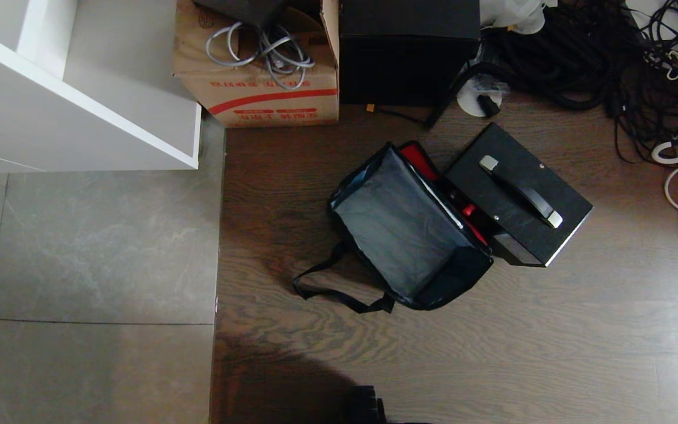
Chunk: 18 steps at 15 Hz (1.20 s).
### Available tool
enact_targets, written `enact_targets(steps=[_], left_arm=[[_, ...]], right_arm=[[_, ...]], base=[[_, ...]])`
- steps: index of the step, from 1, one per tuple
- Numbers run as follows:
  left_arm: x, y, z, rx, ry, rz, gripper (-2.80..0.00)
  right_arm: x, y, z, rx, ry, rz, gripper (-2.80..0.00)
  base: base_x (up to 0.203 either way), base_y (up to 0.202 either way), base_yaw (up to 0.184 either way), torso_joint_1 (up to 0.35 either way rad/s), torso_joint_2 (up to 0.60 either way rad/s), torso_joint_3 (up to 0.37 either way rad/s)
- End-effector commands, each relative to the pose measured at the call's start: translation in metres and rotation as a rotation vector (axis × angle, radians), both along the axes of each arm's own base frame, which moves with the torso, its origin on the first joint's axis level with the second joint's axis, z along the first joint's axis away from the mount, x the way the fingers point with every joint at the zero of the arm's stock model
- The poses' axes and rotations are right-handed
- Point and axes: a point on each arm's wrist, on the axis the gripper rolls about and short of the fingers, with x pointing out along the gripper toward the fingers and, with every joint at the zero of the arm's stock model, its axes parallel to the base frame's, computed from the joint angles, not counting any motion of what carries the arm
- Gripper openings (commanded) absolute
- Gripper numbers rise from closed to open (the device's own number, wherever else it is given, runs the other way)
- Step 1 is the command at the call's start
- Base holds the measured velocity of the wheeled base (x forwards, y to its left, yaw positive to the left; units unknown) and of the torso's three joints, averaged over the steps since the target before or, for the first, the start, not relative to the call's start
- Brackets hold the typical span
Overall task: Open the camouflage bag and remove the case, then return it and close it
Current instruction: Grip the handle again
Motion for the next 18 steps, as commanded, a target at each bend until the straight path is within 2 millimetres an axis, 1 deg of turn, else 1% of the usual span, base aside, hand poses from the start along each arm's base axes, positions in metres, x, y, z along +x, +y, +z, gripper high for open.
enact_targets(steps=[1, 16, 18], left_arm=[[0.0006, 0.0000, -0.0021, -0.001, 0.007, 0.001, -2.80], [0.0007, 0.0000, -0.0025, 0.002, 0.008, 0.001, -2.80], [0.0007, 0.0000, -0.0025, 0.002, 0.008, -0.001, -2.80]], right_arm=[[0.0001, 0.0000, 0.0001, -0.001, 0.001, 0.001, -2.80], [0.0001, 0.0000, 0.0001, 0.001, 0.001, 0.001, -2.80], [0.0001, 0.0000, 0.0001, 0.001, 0.001, 0.001, -2.80]], base=[[0.000, 0.000, 0.000, 0.000, 0.00, 0.000], [0.000, 0.000, 0.000, 0.000, 0.00, 0.000], [0.000, 0.000, 0.000, 0.003, 0.00, 0.112]])
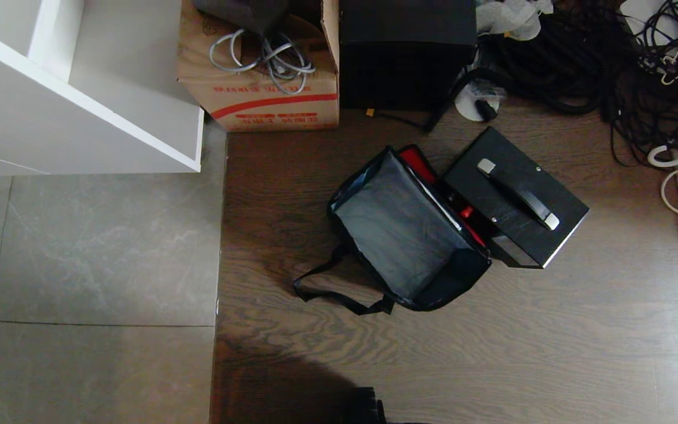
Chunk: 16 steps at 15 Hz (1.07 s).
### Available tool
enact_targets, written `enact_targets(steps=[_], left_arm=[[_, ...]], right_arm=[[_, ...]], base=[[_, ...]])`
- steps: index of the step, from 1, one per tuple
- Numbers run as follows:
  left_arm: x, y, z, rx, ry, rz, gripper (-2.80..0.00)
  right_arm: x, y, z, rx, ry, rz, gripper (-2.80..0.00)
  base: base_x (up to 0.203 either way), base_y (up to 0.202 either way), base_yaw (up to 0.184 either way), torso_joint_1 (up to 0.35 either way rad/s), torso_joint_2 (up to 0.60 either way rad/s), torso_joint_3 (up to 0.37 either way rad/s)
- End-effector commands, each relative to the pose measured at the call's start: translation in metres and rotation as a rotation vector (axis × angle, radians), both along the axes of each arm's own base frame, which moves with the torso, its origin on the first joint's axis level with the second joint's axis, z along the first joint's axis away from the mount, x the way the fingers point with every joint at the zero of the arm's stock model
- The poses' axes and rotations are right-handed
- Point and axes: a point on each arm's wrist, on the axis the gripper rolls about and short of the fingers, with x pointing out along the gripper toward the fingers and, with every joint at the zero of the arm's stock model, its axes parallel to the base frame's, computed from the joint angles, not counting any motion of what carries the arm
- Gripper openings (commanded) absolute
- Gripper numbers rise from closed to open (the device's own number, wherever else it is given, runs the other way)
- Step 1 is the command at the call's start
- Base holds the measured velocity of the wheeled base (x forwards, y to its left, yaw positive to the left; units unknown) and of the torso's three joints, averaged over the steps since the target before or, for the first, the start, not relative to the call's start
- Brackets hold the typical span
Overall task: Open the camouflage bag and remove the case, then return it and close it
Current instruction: Grip the handle again
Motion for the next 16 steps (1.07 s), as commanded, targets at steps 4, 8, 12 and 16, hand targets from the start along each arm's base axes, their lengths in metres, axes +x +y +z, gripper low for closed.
enact_targets(steps=[4, 8, 12, 16], left_arm=[[0.0007, 0.0000, -0.0024, -0.001, 0.008, 0.001, -2.80], [0.0006, 0.0000, -0.0021, 0.000, 0.007, 0.000, -2.80], [0.0006, 0.0000, -0.0022, -0.001, 0.008, 0.000, -2.80], [0.0006, 0.0000, -0.0022, 0.001, 0.008, 0.000, -2.80]], right_arm=[[0.0001, 0.0000, 0.0001, -0.001, 0.001, 0.001, -2.80], [0.0001, 0.0000, 0.0000, -0.001, 0.001, 0.001, -2.80], [0.0001, 0.0000, 0.0001, 0.001, 0.001, 0.001, -2.80], [0.0001, 0.0000, 0.0001, 0.001, 0.001, 0.001, -2.80]], base=[[0.000, 0.000, 0.000, 0.000, 0.00, 0.141], [0.000, 0.000, 0.000, 0.001, 0.00, 0.017], [0.000, 0.000, 0.000, 0.003, 0.00, 0.110], [0.000, 0.000, 0.000, 0.003, 0.00, 0.032]])
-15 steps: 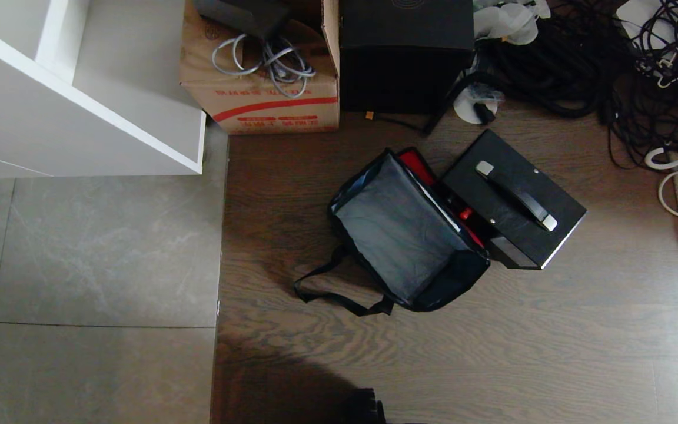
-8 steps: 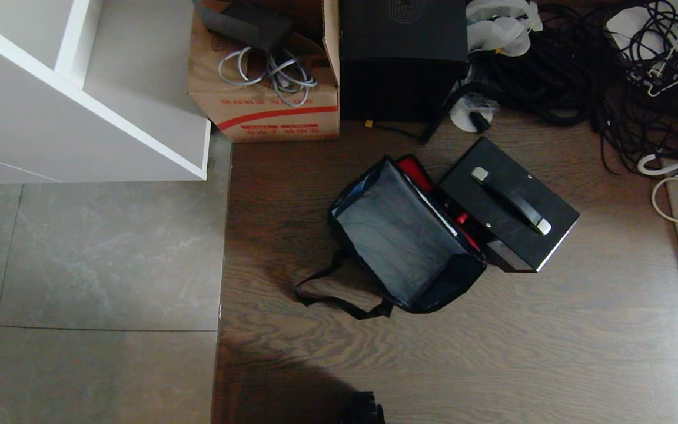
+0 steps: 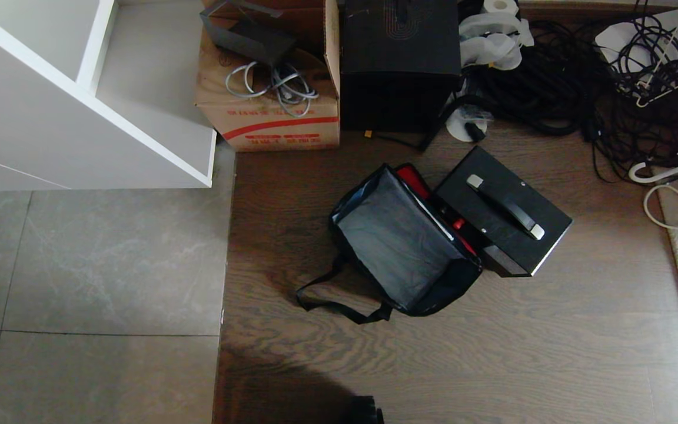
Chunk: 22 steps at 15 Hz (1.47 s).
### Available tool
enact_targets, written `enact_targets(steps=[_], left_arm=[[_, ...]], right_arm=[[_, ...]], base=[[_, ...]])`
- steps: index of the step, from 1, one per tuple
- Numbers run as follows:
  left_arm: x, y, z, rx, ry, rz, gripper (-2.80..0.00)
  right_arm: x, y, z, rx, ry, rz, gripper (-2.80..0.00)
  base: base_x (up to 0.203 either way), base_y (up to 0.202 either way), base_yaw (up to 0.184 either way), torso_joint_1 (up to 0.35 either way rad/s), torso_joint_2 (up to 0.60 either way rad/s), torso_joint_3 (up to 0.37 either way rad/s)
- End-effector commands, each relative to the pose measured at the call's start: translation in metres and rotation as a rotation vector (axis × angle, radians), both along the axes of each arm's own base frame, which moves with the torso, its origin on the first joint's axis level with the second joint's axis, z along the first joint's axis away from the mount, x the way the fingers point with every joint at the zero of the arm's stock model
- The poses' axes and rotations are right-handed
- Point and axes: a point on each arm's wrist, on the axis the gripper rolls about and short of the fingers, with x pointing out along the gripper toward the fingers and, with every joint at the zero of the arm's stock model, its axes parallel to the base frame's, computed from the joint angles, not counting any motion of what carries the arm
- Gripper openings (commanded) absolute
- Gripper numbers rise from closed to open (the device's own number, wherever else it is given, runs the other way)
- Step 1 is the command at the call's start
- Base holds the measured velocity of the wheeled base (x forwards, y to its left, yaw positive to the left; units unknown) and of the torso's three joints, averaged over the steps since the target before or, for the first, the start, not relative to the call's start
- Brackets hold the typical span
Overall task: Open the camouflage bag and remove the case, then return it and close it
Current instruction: Grip the handle again
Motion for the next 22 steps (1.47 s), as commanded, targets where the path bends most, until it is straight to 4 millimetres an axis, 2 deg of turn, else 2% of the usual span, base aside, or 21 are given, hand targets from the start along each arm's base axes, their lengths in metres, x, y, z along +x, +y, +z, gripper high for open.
enact_targets(steps=[1, 8, 22], left_arm=[[0.0006, 0.0000, -0.0021, 0.000, 0.007, 0.000, -2.80], [0.0007, 0.0000, -0.0024, -0.003, 0.008, 0.000, -2.80], [0.0006, 0.0000, -0.0021, -0.003, 0.007, 0.000, -2.80]], right_arm=[[0.0001, 0.0000, 0.0001, 0.000, 0.001, 0.001, -2.80], [0.0000, 0.0000, 0.0001, 0.000, -0.001, 0.000, -2.80], [0.0001, 0.0000, 0.0001, 0.000, 0.001, 0.001, -2.80]], base=[[0.000, 0.000, 0.000, 0.000, 0.00, 0.000], [0.000, 0.000, 0.000, 0.000, 0.00, 0.129], [0.000, 0.000, 0.000, 0.000, 0.00, 0.000]])
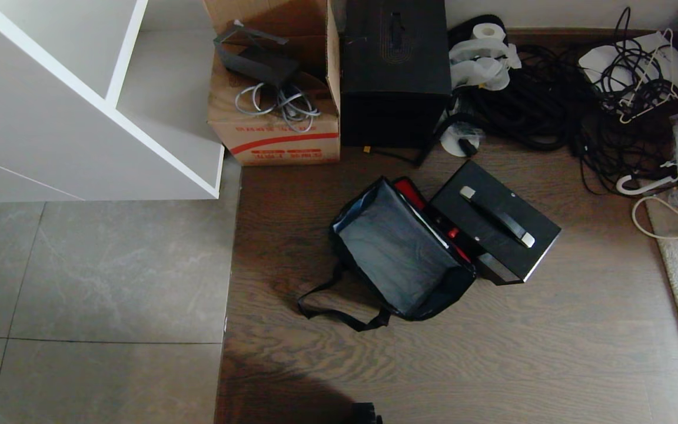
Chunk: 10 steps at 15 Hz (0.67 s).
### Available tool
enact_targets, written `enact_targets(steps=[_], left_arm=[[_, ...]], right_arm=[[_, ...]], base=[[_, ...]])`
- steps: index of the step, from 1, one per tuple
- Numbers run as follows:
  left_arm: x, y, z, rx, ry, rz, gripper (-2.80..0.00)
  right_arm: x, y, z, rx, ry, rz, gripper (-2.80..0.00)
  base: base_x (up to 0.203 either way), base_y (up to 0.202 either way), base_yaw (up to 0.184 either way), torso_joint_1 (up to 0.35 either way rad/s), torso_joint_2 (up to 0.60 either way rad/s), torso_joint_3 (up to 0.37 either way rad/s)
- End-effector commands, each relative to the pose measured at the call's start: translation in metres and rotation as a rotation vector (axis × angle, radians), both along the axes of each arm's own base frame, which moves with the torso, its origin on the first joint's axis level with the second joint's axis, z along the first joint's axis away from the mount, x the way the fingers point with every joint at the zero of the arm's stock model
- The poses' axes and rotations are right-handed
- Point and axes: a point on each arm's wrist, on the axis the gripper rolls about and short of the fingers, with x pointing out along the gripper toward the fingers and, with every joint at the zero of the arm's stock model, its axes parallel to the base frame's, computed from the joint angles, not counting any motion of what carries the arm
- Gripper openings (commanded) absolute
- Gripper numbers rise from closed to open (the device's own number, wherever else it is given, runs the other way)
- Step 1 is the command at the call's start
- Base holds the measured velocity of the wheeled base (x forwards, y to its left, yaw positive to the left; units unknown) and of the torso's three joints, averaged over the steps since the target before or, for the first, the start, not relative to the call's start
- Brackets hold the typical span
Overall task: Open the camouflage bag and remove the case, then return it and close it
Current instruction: Grip the handle again
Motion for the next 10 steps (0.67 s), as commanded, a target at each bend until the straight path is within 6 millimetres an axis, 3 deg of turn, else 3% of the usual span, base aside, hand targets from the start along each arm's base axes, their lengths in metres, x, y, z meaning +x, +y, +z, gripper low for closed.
enact_targets(steps=[1, 10], left_arm=[[0.0007, 0.0000, -0.0025, -0.001, 0.008, 0.001, -2.80], [0.0006, 0.0000, -0.0021, -0.001, 0.007, 0.002, -2.80]], right_arm=[[0.0001, 0.0000, 0.0001, 0.000, 0.001, 0.001, -2.80], [0.0001, 0.0000, 0.0002, -0.011, -0.001, 0.003, -2.80]], base=[[0.000, 0.000, 0.000, 0.000, 0.00, 0.000], [0.000, 0.000, 0.000, 0.000, 0.00, 0.000]])
